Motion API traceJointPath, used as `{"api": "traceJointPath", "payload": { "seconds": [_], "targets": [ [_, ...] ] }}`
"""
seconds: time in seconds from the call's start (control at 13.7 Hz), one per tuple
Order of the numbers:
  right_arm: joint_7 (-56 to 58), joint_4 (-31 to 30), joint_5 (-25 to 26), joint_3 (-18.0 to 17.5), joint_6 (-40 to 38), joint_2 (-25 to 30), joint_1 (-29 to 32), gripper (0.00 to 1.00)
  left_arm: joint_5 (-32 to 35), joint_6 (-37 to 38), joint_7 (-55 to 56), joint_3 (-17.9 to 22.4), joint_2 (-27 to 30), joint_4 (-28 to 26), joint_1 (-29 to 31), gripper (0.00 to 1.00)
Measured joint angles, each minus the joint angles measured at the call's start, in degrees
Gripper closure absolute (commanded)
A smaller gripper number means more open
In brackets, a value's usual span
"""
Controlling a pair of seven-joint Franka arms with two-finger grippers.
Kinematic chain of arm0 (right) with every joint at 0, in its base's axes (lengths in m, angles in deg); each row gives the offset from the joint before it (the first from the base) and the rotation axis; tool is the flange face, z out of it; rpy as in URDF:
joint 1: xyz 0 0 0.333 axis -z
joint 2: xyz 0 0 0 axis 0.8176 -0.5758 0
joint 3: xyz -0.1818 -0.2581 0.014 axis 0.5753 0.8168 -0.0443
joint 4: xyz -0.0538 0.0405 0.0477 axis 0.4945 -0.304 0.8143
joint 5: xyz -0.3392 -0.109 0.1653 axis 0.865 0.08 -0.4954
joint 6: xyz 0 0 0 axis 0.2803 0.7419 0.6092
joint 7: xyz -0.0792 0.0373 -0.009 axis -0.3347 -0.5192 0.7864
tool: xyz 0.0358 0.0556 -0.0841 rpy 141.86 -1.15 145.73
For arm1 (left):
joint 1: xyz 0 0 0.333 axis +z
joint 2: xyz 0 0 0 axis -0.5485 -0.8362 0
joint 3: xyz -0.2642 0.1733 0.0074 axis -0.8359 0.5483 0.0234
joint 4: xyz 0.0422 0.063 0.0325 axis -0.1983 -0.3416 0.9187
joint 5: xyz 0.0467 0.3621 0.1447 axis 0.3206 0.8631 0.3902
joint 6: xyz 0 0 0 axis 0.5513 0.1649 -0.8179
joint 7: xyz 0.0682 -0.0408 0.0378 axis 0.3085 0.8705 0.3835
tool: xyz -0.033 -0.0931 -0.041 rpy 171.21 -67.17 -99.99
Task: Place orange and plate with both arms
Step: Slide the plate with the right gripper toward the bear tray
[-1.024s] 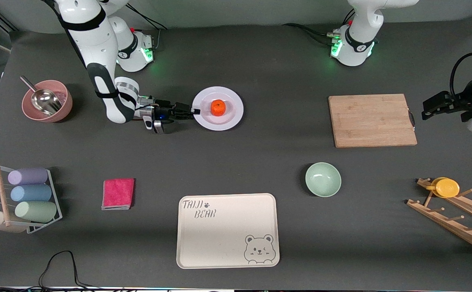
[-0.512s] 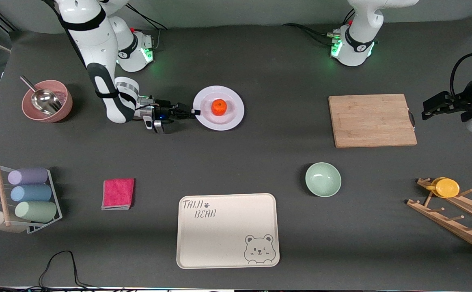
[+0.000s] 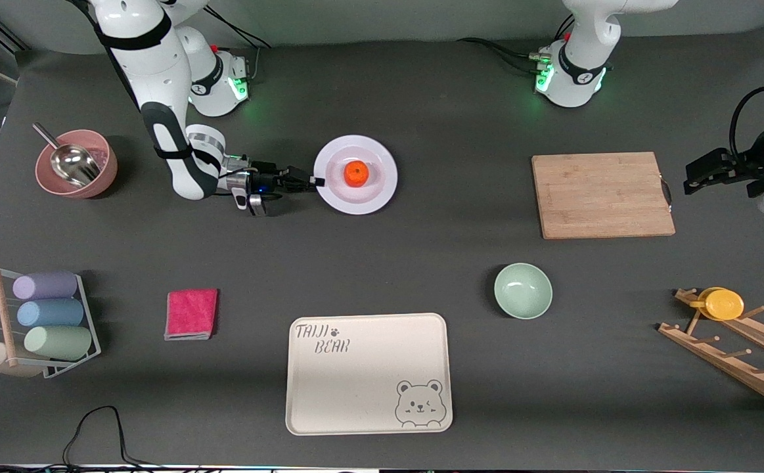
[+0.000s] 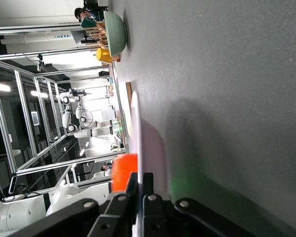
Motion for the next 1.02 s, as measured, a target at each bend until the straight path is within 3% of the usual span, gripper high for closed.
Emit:
{"api": "traceJointPath", "payload": {
  "seconds": [0.59,1.02],
  "targets": [
    [-0.36,0.42,-0.12,0.0,0.0,0.01,0.02,1.0,0.0,-0.01,0.0,-0.02,0.0,-0.16,0.01,0.0],
    [-10.66,5.71,-0.32,0.25,-0.62,3.3,0.04,1.0,0.0,-0.19,0.0,-0.13,-0.2,-0.21,-0.06,0.0]
  ]
}}
